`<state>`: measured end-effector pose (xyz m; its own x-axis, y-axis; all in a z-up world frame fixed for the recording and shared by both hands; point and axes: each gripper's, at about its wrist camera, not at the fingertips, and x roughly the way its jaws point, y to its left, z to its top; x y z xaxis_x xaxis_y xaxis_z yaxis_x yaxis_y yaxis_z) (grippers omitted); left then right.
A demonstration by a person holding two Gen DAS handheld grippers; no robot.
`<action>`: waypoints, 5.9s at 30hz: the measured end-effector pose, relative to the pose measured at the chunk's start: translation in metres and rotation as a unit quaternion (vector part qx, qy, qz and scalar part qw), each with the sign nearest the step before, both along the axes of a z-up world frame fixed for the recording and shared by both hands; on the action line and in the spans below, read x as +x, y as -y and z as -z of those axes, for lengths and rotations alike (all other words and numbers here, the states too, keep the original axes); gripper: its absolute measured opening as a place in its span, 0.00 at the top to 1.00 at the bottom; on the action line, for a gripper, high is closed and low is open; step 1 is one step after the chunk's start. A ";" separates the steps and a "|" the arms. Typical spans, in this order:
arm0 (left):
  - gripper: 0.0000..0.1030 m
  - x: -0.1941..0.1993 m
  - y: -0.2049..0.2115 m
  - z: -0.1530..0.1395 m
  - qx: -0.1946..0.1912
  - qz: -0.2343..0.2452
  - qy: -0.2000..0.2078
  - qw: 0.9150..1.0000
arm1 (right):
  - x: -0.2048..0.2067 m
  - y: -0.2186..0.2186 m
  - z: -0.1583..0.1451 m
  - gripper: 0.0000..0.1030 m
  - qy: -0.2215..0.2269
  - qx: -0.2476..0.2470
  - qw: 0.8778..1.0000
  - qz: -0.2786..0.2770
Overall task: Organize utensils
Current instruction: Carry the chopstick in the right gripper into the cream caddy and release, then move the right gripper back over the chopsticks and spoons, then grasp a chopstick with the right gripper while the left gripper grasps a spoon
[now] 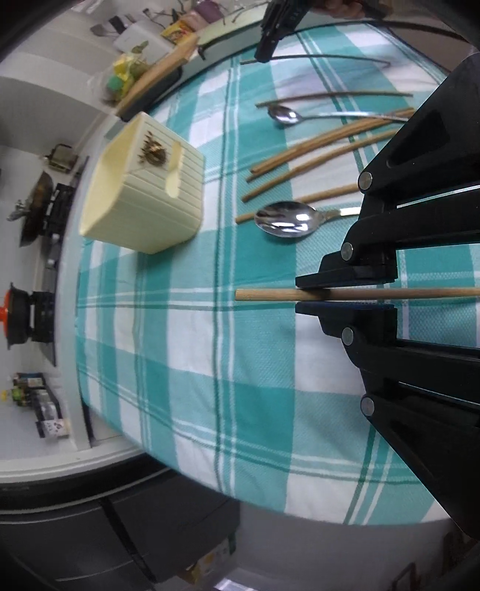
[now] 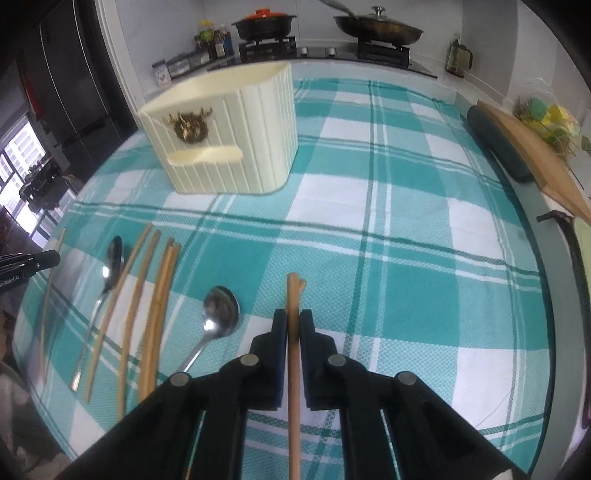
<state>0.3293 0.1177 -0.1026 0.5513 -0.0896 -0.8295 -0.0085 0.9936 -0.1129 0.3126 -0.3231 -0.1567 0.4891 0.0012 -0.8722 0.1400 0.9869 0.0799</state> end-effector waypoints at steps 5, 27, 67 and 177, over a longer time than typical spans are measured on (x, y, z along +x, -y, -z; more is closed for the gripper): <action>0.95 -0.020 -0.001 -0.069 -0.019 0.015 0.075 0.997 | -0.021 -0.003 -0.070 0.93 0.071 0.008 0.997 -0.011; 0.95 0.124 0.040 -0.237 -0.057 -0.009 0.273 0.960 | 0.085 -0.007 -0.243 0.93 0.292 -0.017 0.956 -0.001; 0.05 -0.094 0.006 0.003 0.010 -0.016 0.113 0.993 | -0.080 -0.022 -0.051 0.52 0.138 -0.043 0.988 0.050; 0.25 0.055 0.080 0.098 0.050 0.045 -0.027 0.997 | 0.012 -0.020 0.060 0.76 -0.029 -0.045 0.998 0.010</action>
